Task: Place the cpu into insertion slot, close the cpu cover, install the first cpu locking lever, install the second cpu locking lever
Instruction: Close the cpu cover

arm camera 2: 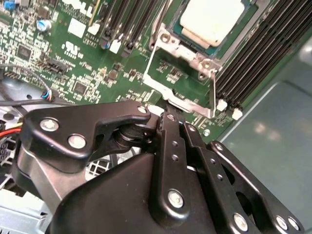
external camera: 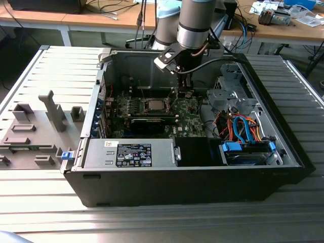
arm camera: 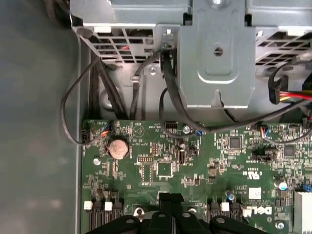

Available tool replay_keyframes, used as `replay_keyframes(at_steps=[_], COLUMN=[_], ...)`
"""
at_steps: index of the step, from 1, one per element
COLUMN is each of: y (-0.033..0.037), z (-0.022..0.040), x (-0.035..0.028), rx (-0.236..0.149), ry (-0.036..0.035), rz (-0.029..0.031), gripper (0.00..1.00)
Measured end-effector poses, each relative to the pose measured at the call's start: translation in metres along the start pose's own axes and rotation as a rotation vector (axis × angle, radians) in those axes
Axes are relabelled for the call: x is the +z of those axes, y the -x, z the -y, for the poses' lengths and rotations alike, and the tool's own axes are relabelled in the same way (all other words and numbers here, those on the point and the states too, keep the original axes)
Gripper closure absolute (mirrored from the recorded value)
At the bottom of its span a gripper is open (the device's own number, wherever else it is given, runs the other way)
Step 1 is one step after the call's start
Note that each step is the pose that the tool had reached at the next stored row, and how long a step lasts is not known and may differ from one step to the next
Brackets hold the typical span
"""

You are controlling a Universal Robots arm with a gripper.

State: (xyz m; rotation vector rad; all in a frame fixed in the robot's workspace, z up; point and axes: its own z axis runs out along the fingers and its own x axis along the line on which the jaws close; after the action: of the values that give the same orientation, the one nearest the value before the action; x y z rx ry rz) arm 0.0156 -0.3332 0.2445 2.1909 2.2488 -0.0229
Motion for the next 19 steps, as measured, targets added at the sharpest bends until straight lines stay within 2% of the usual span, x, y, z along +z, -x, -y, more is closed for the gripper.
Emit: replay_keyframes(at_steps=[5,13,16,19], y=[-0.0009,-0.001,-0.0013,-0.0014], z=[0.0119,0.0138,0.0259,0.0287], x=[0.0008,0.0019,0.002,0.002], rx=[0.0,0.0,0.0,0.0], ry=[-0.0001,-0.0005,0.0014,0.0015], rz=[0.0002,-0.0006,-0.001,-0.001], gripper=[0.89,0.89,0.89,0.89])
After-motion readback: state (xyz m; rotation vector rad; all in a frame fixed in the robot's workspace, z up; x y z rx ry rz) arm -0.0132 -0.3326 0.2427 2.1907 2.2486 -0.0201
